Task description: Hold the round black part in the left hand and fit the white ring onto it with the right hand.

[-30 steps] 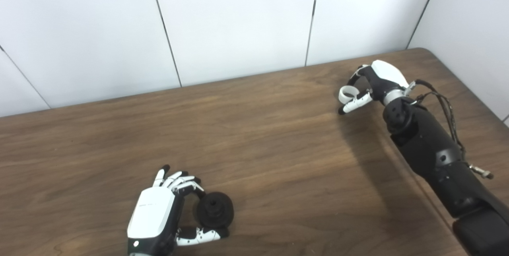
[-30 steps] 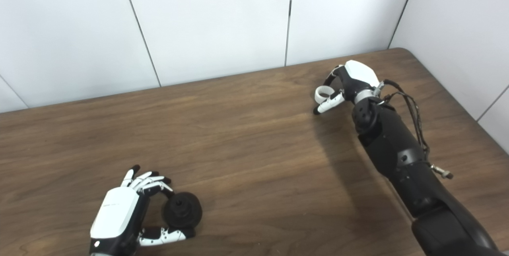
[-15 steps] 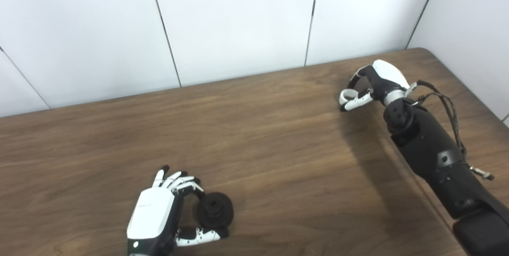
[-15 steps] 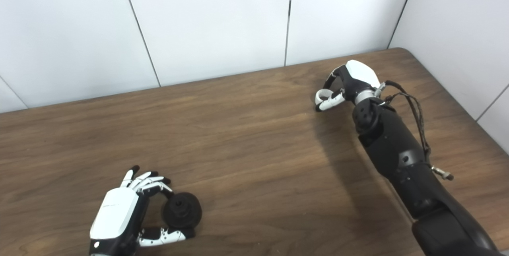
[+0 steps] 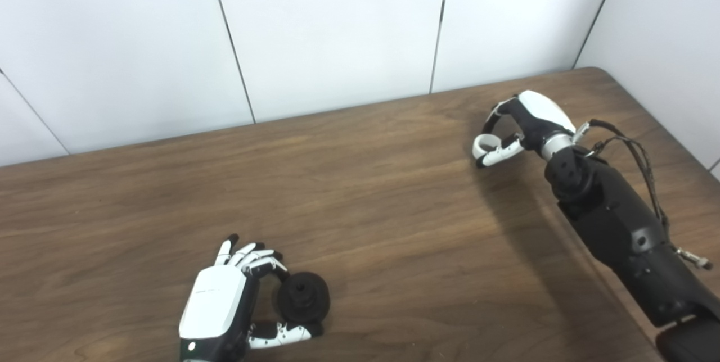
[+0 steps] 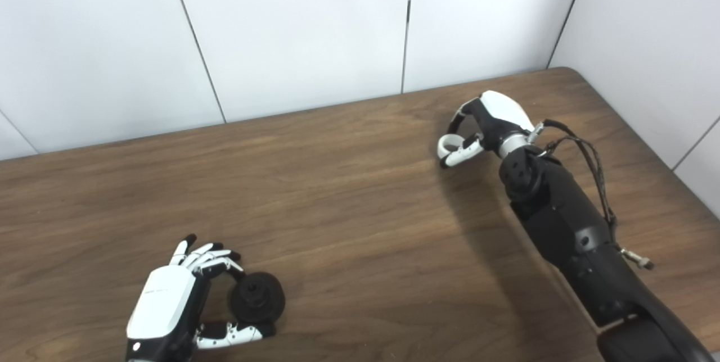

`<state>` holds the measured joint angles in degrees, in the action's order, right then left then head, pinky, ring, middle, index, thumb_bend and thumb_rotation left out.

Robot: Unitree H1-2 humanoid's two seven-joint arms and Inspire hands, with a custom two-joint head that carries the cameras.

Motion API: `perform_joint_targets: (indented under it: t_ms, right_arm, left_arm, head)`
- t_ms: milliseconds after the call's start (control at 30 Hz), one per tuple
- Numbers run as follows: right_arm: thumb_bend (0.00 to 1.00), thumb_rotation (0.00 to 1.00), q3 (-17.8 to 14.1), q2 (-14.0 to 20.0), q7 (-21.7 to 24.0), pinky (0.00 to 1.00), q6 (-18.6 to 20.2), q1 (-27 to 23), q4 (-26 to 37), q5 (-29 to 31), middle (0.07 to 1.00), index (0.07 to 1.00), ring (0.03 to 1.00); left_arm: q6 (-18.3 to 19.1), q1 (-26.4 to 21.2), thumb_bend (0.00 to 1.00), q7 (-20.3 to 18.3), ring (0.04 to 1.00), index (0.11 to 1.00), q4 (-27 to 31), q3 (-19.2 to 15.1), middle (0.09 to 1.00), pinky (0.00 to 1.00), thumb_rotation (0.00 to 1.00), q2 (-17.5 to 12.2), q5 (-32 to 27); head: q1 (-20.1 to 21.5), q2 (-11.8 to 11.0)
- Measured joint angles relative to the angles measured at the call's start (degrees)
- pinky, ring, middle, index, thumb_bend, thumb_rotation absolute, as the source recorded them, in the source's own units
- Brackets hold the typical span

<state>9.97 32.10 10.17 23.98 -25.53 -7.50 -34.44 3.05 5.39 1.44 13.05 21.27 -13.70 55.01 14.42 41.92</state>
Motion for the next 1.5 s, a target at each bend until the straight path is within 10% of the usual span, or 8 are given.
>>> perform_joint_targets:
  t_ms: [633, 1500]
  right_arm:
    - [0.52, 0.13, 9.7, -4.0, 19.1, 1.0, 2.5, 3.0, 29.4, -7.0, 0.855, 0.484, 0.973]
    - [0.52, 0.13, 15.1, -13.1, 28.3, 1.0, 0.8, 6.5, 39.3, -7.2, 0.862, 0.484, 0.996]
  left_arm:
    - [1.2, 0.0, 0.52, 0.3, 0.851, 0.483, 0.2, 1.3, 0.742, 1.0, 0.05, 1.9, 2.5]
    - [5.4, 0.0, 0.52, 0.8, 0.873, 0.484, 0.0, 4.4, 0.753, 1.0, 0.05, 6.2, 6.9]
  head:
    - [-6.1, 0.4]
    - [-15.6, 2.3]
